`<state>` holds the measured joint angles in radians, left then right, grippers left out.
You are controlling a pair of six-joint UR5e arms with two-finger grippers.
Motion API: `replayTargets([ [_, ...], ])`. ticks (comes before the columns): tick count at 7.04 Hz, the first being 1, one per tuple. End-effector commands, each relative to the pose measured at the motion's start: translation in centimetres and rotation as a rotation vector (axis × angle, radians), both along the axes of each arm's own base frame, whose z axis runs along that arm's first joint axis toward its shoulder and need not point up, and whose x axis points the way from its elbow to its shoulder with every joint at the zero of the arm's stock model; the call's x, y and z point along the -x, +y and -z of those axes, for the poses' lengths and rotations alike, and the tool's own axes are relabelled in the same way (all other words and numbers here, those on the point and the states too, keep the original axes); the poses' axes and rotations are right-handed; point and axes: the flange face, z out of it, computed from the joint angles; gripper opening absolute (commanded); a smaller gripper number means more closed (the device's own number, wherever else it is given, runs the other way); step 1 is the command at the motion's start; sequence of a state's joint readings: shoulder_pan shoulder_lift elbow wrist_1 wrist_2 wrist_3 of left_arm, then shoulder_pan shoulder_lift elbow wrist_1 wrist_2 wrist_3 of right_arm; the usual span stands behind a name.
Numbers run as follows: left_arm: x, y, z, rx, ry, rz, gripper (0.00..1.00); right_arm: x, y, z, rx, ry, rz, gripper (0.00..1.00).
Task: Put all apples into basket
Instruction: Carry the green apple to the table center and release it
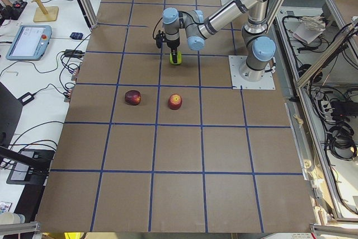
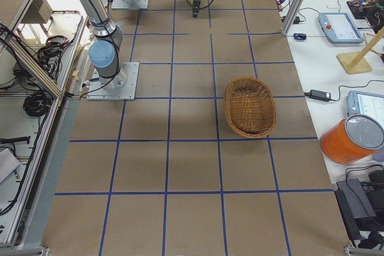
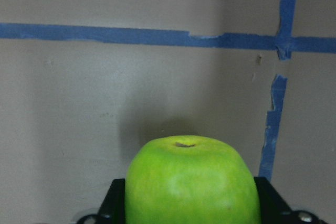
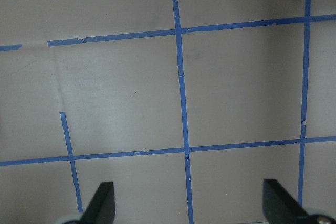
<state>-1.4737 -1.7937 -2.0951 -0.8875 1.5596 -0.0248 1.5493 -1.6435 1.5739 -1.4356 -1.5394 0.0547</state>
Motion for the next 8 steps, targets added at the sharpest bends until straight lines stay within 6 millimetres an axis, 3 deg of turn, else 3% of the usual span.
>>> replayTargets([
  [1,5.5,-2.0,-3.1,0.020,0.087,-0.146,0.25,0.0,-0.2,0.3,-0.005,-0.001,0.001,1.00],
  [3,16.1,-2.9,-2.6,0.033,0.100,-0.213,0.25,0.0,-0.5,0.3,0.003,-0.004,0.001,1.00],
  [4,20.6,-4.7,-2.5,0.076,0.189,-0.263,0.25,0.0,-0.5,0.6,-0.005,0.001,-0.012,1.00],
  [5,23.2,-5.5,-1.6,0.079,0.190,-0.250,0.29,0.0,-0.5,0.9,-0.012,-0.001,-0.015,1.00],
  [7,25.2,-7.2,-1.1,0.082,0.192,-0.219,0.44,0.1,-0.1,3.4,-0.055,-0.005,-0.010,1.00],
  [8,24.8,-6.9,-1.0,0.091,0.157,-0.219,0.99,0.1,-0.2,3.9,-0.051,-0.003,-0.010,1.00],
])
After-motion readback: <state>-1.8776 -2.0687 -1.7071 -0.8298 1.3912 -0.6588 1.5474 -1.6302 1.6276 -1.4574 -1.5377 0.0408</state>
